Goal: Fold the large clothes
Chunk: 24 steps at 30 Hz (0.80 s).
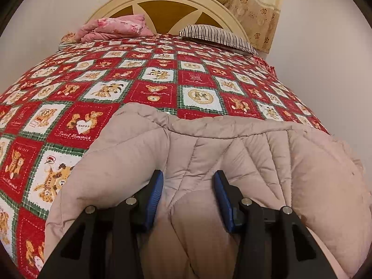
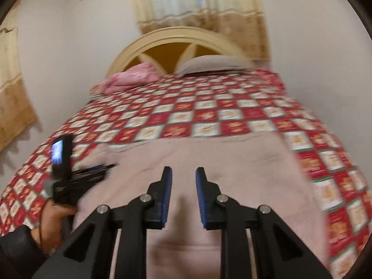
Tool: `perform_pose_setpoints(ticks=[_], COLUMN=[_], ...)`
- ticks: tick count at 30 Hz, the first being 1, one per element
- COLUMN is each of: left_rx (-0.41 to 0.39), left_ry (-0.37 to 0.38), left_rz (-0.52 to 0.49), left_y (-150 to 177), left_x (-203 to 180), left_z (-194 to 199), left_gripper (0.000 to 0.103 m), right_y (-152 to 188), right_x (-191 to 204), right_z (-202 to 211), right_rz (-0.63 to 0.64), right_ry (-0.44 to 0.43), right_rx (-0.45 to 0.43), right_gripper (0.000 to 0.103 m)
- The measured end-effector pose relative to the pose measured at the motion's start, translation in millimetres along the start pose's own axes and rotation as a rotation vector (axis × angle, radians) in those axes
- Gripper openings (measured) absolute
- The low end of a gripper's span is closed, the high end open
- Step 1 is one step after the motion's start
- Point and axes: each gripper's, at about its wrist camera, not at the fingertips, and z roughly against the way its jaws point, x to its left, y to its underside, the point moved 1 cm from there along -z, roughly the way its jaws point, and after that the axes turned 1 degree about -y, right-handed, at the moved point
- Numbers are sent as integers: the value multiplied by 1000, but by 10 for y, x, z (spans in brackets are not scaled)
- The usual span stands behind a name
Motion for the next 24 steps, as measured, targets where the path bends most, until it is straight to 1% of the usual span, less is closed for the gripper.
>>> perform_pose_setpoints(ticks=[2, 3, 4, 5, 7, 11, 12, 14, 15, 16, 18, 19, 20, 21, 22, 24], left_rx=[2, 2, 1, -1, -4, -3, 2, 36, 49, 35, -40, -59, -61, -51, -37, 6], left_ry=[-2, -2, 3, 9, 24, 45, 65, 130, 141, 148, 190, 222, 244, 283, 305, 308], left_rz=[-2, -1, 3, 8, 17, 24, 30, 48, 51, 39, -13, -45, -68, -109, -129, -120], left_y=[-5, -6, -7, -9, -8, -18, -24, -58, -77, -95, -109, -108, -107, -88, -56, 13], left_x=[1, 1, 6, 12, 27, 41, 52, 101, 102, 72, -97, -229, -333, -530, -665, -808], left_z=[-4, -6, -4, -4, -7, -4, 5, 61, 136, 278, 632, 769, 834, 914, 926, 830], left_gripper=[47, 47, 47, 47, 47, 47, 47, 47, 47, 47, 47, 47, 47, 47, 47, 47], right_y=[152, 238, 366, 447, 557, 583, 589, 593, 592, 579, 566, 565, 572, 570, 570, 569], right_x=[94, 105, 95, 62, -7, -91, -89, -77, -61, -55, -77, -90, -90, -84, -86, -113], right_z=[-325, -446, -612, -669, -694, -753, -743, -747, -751, -755, -791, -790, -795, -807, -808, -804], right_rz=[-12, -5, 16, 13, -13, -41, -46, -37, -30, -28, -34, -39, -41, -41, -43, -52], right_ry=[7, 26, 58, 63, 50, 23, 23, 42, 50, 52, 46, 41, 39, 38, 36, 27], right_rx=[74, 98, 129, 127, 97, 123, 128, 136, 137, 138, 140, 141, 142, 142, 142, 141], right_gripper=[23, 22, 18, 14, 12, 11, 11, 10, 10, 10, 10, 10, 10, 10, 10, 10])
